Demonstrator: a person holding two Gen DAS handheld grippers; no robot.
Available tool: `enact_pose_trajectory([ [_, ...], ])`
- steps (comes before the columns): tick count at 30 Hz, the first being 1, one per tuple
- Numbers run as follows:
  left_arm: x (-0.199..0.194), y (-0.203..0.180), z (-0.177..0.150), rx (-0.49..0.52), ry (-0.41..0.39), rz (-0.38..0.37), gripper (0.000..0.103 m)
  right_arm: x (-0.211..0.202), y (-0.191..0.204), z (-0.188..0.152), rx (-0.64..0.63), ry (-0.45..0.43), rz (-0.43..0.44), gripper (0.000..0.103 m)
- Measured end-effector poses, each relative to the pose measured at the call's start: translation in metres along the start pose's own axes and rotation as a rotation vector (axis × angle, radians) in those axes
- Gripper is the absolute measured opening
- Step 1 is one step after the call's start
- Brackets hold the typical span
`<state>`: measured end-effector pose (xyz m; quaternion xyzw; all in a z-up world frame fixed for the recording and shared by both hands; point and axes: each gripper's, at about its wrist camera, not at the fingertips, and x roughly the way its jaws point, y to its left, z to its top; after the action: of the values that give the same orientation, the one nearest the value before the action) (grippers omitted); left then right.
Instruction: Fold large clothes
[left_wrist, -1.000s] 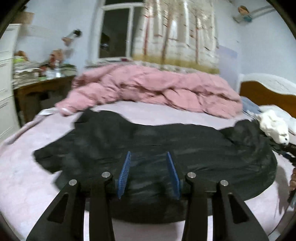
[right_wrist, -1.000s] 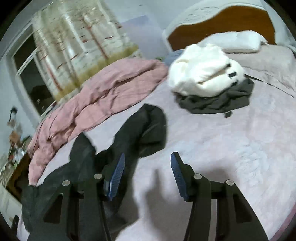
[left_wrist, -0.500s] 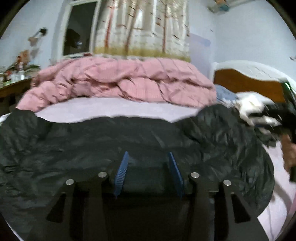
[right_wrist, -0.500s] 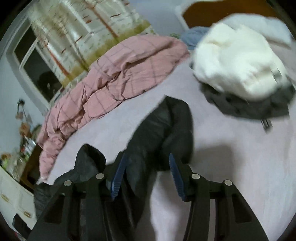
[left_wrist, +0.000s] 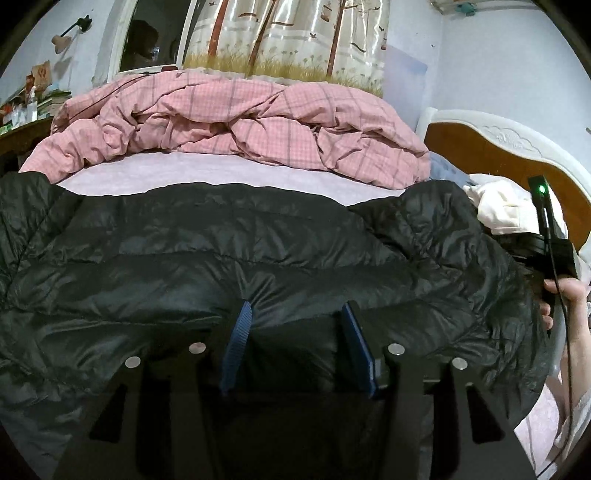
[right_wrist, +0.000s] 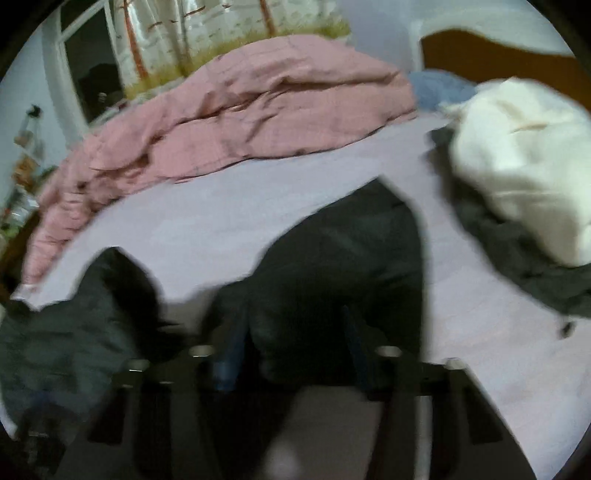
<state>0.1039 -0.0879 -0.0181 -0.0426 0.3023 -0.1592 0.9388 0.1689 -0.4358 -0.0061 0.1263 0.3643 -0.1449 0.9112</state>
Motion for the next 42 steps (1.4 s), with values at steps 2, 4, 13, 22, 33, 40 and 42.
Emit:
enact_pose_trajectory([
  [2, 0.000, 0.001, 0.000, -0.002, 0.002, -0.002, 0.050, -0.009, -0.029, 0.002, 0.125, -0.025, -0.048, 0.010],
  [4, 0.000, 0.001, -0.001, -0.003, 0.004, -0.002, 0.050, -0.016, -0.051, 0.006, 0.172, -0.026, -0.054, 0.010],
  [13, 0.000, 0.000, -0.001, 0.000, 0.006, 0.000, 0.051, -0.029, -0.117, 0.006, 0.354, -0.015, -0.182, 0.010],
  [22, 0.001, 0.000, -0.002, 0.000, 0.006, 0.001, 0.052, -0.053, -0.107, 0.007, 0.343, -0.227, 0.035, 0.060],
  [33, 0.000, -0.001, -0.002, 0.000, 0.007, 0.003, 0.053, -0.037, -0.025, 0.005, -0.079, -0.211, -0.207, 0.080],
  [40, 0.000, -0.001, -0.002, 0.000, 0.006, 0.002, 0.053, -0.031, -0.051, 0.004, 0.001, -0.176, -0.200, 0.004],
  [42, 0.001, -0.002, -0.001, -0.001, 0.008, 0.003, 0.053, -0.064, -0.048, 0.003, 0.018, -0.301, -0.130, 0.003],
])
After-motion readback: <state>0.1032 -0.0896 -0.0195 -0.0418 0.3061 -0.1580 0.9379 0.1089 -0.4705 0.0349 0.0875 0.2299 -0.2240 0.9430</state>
